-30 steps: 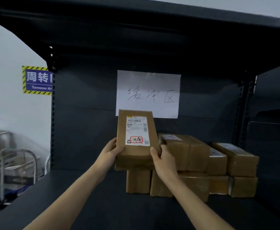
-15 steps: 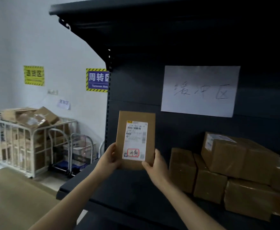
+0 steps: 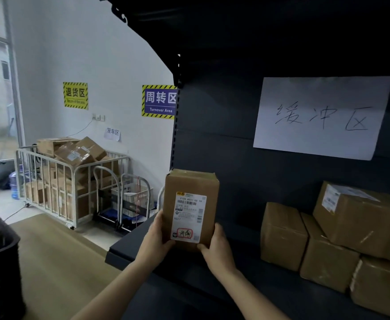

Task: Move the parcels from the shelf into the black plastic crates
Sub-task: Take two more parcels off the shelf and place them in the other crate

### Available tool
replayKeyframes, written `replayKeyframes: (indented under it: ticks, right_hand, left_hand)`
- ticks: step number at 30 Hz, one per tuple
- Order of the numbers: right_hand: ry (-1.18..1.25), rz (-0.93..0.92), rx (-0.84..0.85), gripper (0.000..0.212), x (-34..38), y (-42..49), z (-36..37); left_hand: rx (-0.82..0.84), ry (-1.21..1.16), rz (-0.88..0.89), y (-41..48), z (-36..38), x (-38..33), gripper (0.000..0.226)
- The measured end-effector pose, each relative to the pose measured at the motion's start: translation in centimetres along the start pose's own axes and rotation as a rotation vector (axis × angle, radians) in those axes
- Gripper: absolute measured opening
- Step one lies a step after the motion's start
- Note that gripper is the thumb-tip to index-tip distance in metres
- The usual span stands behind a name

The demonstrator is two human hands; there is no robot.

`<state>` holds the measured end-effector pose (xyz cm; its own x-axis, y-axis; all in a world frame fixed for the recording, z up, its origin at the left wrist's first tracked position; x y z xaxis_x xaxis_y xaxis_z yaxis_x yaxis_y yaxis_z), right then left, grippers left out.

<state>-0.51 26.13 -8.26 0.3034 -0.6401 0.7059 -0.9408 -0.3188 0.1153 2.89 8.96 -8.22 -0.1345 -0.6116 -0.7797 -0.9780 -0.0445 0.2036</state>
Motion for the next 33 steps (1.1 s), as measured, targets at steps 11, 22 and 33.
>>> replayKeyframes:
  ticks: [11, 22, 33]
  right_hand:
    - [-0.126, -0.104, -0.197, 0.069, -1.2, -3.8, -9.4]
    - [-0.262, 0.063, -0.644, 0.057, -6.4, -12.0, -24.5]
    - [-0.001, 0.207, -0.588, 0.053, -10.3, -12.7, -28.0]
  left_hand:
    - [-0.183, 0.323, 0.36, -1.5, 4.5, -9.0, 0.071]
    - [0.145, -0.042, 0.496, 1.1, 15.3, -19.6, 0.056]
    - [0.511, -0.378, 0.313, 4.8, 20.7, -27.6, 0.06]
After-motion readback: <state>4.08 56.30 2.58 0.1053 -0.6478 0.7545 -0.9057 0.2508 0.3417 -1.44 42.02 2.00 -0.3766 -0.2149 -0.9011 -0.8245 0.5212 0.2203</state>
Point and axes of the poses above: each hand's wrist, its own y-axis towards the middle knuckle, its own z-axis out of the palm, x = y × z, the point moved 2 cm from there along y, towards the middle knuckle, and after that the axes turned 14 degrees about x, right-handed, at the moved point
